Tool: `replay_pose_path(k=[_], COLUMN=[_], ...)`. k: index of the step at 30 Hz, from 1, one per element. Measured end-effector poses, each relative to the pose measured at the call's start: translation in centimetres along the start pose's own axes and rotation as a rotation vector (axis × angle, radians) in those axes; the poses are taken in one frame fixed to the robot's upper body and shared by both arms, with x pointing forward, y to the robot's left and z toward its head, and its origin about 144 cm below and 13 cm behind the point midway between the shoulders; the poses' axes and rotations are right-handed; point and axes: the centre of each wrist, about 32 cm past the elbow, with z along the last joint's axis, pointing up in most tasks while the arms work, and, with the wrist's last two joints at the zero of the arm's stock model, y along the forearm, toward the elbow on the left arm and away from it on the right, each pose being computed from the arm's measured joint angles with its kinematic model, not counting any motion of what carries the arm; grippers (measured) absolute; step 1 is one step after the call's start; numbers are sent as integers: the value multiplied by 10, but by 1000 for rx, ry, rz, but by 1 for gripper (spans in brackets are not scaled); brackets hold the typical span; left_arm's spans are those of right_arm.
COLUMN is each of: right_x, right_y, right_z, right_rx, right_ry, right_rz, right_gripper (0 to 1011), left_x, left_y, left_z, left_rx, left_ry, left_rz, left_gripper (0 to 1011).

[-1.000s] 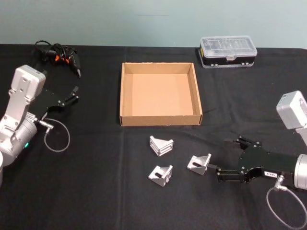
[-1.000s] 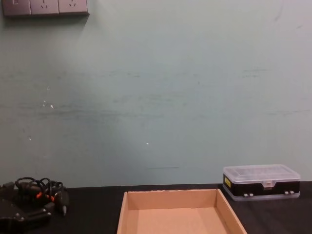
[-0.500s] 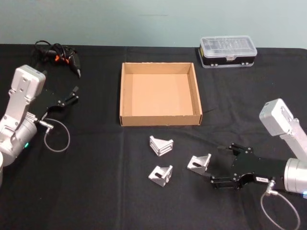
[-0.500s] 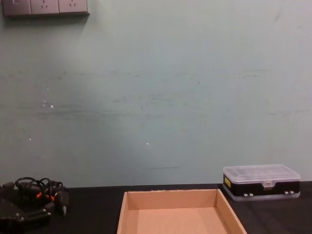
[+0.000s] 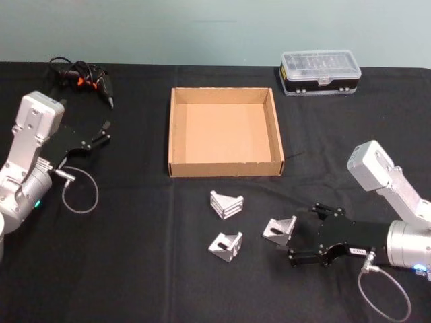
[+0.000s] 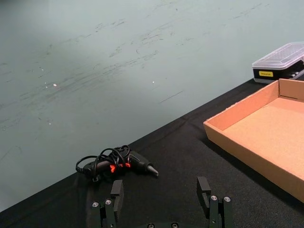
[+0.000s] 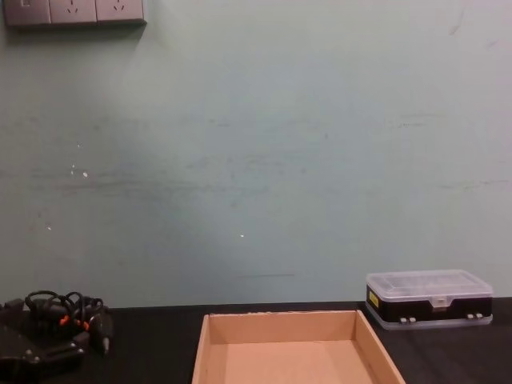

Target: Use one hand to pick up the angle iron from the table and place it into the box.

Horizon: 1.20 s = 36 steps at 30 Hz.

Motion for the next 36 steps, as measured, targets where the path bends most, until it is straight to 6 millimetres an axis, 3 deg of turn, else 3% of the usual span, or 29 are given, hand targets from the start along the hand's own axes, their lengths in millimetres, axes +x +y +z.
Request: replay_pose_path(k=[24,36], right_x=[14,18], right_y=[25,24], right_z=[0,0], right_rx=[-11,-11], right_ry=[-20,-27], right_rz=[32,24], right_gripper=[1003,1002], left_x=[0,0], left_y=[0,0], left_z=[0,0], left_rx=[0,0], left_ry=[0,0], left_rz=[0,0], left_gripper=[1011,1011])
